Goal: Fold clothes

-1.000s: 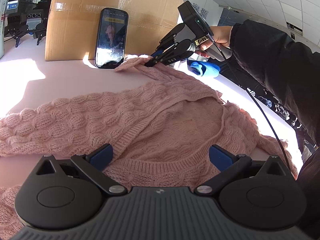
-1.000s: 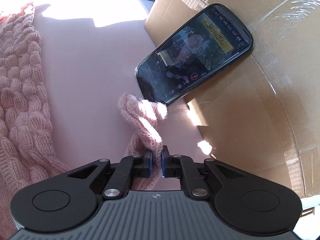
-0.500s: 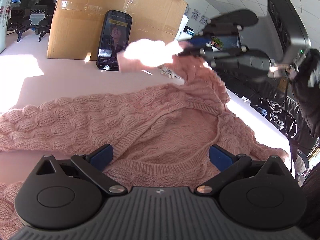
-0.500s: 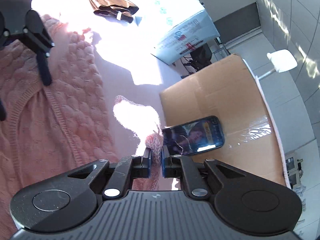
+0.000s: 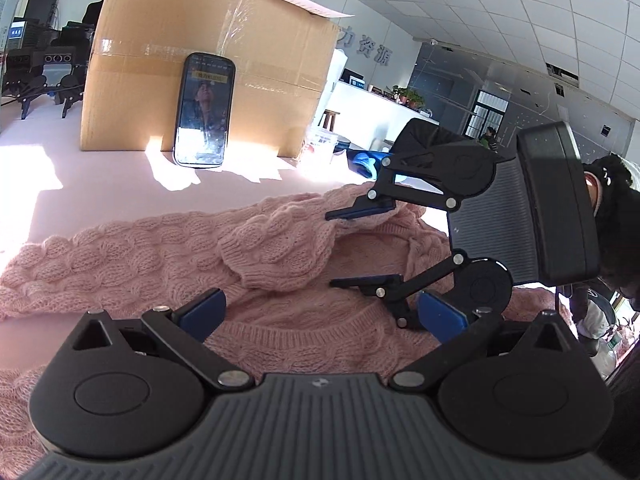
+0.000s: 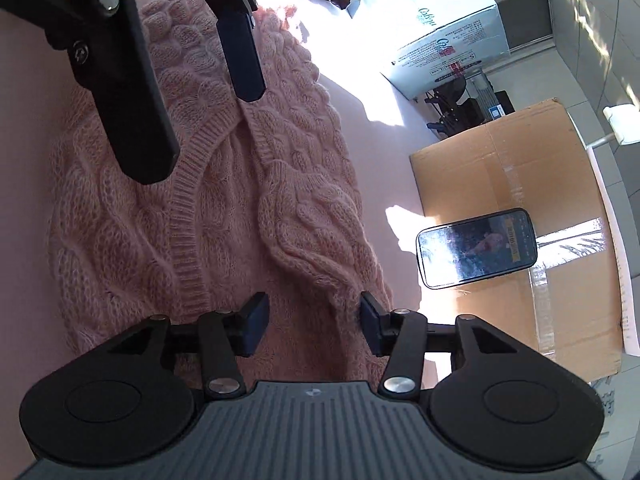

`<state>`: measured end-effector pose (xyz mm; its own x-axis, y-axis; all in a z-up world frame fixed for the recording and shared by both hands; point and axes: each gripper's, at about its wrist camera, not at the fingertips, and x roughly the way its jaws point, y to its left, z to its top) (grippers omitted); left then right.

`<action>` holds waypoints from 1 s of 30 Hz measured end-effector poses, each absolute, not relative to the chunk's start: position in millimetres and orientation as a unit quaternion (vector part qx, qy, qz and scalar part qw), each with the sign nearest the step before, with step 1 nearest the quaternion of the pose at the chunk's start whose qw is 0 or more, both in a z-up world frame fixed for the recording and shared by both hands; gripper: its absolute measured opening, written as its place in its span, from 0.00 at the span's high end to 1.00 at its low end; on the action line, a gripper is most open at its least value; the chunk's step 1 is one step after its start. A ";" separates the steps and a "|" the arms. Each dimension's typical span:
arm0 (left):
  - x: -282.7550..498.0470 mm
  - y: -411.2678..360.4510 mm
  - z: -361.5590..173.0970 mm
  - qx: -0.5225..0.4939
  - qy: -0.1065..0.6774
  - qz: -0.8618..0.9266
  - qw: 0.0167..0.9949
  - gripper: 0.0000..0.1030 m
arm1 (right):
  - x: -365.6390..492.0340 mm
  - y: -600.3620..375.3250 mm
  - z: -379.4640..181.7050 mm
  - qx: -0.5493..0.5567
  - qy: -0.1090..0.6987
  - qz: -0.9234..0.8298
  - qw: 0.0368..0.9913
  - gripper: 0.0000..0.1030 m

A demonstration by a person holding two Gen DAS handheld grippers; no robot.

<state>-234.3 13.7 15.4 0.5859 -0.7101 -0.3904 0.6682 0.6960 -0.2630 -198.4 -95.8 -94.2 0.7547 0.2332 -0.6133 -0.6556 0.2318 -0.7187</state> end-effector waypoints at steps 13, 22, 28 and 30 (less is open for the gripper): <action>-248.1 17.9 20.1 -0.052 0.189 -0.406 0.893 0.00 | -185.7 -93.7 -57.5 -0.450 0.169 0.320 0.817 0.49; -251.4 18.2 20.8 -0.050 0.189 -0.417 0.888 0.00 | -190.5 -68.6 -58.3 -0.502 0.205 0.369 0.755 0.76; -254.8 24.1 22.1 -0.061 0.179 -0.425 0.885 0.00 | -196.7 -47.4 -75.0 -0.533 0.211 0.387 0.722 0.72; -254.1 27.0 22.1 -0.070 0.178 -0.426 0.884 0.00 | -190.3 -44.0 -78.7 -0.521 0.228 0.385 0.727 0.72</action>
<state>-254.1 27.0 22.1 0.5736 -0.7784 -0.2551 0.7282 0.6272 -0.2764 -190.3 -44.0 -78.7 0.6001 0.3229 -0.7318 -0.7968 0.1612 -0.5823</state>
